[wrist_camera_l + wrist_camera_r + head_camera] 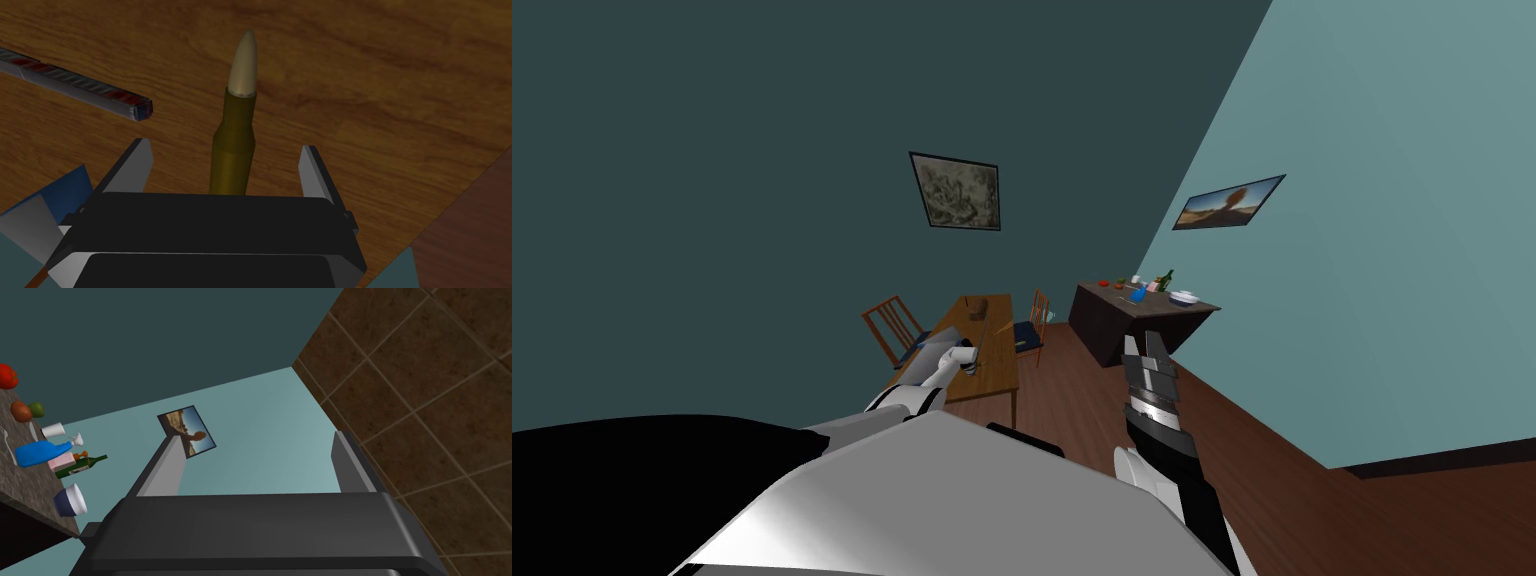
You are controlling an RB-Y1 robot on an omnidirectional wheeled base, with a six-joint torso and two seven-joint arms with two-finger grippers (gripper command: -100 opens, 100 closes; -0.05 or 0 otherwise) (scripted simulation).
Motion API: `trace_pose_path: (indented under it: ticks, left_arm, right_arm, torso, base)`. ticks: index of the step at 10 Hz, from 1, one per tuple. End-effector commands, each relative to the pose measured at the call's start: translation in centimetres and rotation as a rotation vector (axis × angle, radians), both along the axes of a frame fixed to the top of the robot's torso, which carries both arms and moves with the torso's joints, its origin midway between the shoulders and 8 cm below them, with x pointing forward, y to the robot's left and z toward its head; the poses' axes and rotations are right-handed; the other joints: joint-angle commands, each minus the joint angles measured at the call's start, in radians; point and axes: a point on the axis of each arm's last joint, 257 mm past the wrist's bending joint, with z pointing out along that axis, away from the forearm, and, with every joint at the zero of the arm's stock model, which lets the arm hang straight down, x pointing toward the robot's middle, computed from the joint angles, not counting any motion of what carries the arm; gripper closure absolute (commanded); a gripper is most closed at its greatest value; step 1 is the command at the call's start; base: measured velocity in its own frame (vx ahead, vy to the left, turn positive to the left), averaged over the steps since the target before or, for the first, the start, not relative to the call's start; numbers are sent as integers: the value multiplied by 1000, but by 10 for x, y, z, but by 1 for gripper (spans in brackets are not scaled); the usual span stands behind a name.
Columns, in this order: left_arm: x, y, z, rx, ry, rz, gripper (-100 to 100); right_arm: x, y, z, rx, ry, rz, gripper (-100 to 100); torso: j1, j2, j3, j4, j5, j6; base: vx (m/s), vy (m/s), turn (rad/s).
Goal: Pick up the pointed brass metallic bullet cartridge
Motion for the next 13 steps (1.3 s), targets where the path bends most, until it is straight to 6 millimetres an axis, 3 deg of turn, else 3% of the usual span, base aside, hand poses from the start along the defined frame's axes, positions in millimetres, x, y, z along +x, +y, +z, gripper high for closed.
trace_pose_path:
  ticks: [1,2,6,7,8,12,13]
  left_arm:
    - [0,0,0,0,0,0,-100]
    - [0,0,0,1,-3,0,100]
    - [1,0,0,1,-3,-1,100]
    - [0,0,0,1,-3,-1,0]
    - [4,2,7,1,-2,2,100]
    - [12,5,18,1,-3,4,100]
    - [12,5,18,1,-1,4,0]
  right_arm:
    - [0,0,0,0,0,0,0]
    - [0,0,0,0,0,0,0]
    - [0,0,0,0,0,0,0]
    - [0,0,0,0,0,0,0]
    - [0,0,0,0,0,0,0]
    - [0,0,0,0,0,0,0]
    - [0,0,0,0,0,0,0]
  torso:
    - [0,0,0,0,0,0]
    - [-1,2,1,0,0,0]
    - [-1,4,2,1,0,0]
    - [-1,4,2,1,0,0]
    - [-1,4,2,1,0,0]
    - [-2,9,5,2,0,0]
    - [-2,7,4,1,0,0]
  base:
    - [29,10,2]
    - [5,2,0]
    - [0,0,0]
    - [0,0,0]
    - [-33,-11,-11]
    - [-58,-18,-10]
    - [-6,-1,1]
